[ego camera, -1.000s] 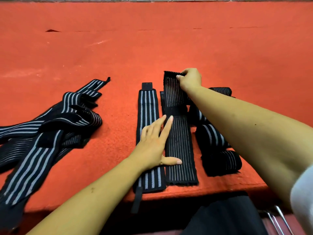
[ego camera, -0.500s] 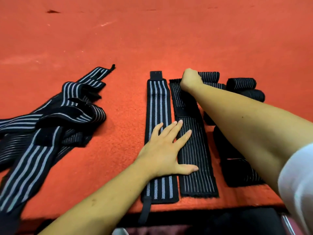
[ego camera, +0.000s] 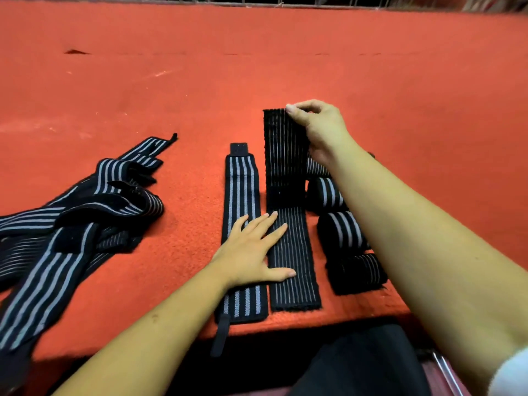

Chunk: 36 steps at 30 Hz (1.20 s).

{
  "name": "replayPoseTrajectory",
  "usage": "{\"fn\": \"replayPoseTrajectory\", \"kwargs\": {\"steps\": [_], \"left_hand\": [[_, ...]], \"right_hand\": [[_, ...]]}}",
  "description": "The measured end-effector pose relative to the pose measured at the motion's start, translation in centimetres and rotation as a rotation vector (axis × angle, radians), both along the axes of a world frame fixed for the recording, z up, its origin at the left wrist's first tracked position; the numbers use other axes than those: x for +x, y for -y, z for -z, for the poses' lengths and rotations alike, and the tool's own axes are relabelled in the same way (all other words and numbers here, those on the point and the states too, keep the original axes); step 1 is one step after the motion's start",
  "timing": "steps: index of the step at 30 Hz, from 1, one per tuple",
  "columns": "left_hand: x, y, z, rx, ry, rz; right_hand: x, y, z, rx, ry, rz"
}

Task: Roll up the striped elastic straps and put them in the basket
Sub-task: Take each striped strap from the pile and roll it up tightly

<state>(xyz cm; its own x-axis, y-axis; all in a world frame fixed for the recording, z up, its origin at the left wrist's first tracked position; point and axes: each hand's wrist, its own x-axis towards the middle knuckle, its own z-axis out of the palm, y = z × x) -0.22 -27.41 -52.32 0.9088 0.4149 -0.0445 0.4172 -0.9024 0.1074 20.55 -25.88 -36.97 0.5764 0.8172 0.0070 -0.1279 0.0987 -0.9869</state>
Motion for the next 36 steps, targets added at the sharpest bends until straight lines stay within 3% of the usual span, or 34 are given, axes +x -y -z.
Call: {"fn": "replayPoseTrajectory", "kwargs": {"steps": [3,5,7,9,13,23,28,31,36], "left_hand": [[-0.2,0.1,-0.5,-0.166,0.173,-0.047],[-0.3,0.2,-1.6,-0.347,0.522,-0.191],[-0.1,0.3,-3.5,-0.47,0.868,-0.378],[0.2,0.7,-6.1,-0.64,1.032,-0.432],[0.6,2.0,-8.8,-0.791,1.108,-0.292],[-0.2,3.7,-8.5,-0.879,1.254,-0.315],[-0.6,4.2,-9.7,-0.945,1.28,-0.219],[-0.7,4.6,-10.5,-1.088,1.322,-0.217],[-0.8,4.3,-10.9,-1.008,1.323,-0.241]], "right_hand": [[-2.1,3.5,0.0,0.032,0.075,0.025],[-3.4,5.8,0.4,0.066,0.206,0.038],[-4.6,8.1,0.9,0.094,0.204,0.002],[-6.0,10.2,1.3,0.117,0.153,-0.058],[-8.0,12.2,2.6,0.126,0.194,-0.039],[-8.1,14.1,3.1,0.053,0.461,-0.045],[-8.3,14.6,3.1,0.122,0.4,0.009],[-8.3,14.6,3.0,0.127,0.377,0.028],[-8.4,15.3,2.5,0.147,0.352,-0.043]]}}
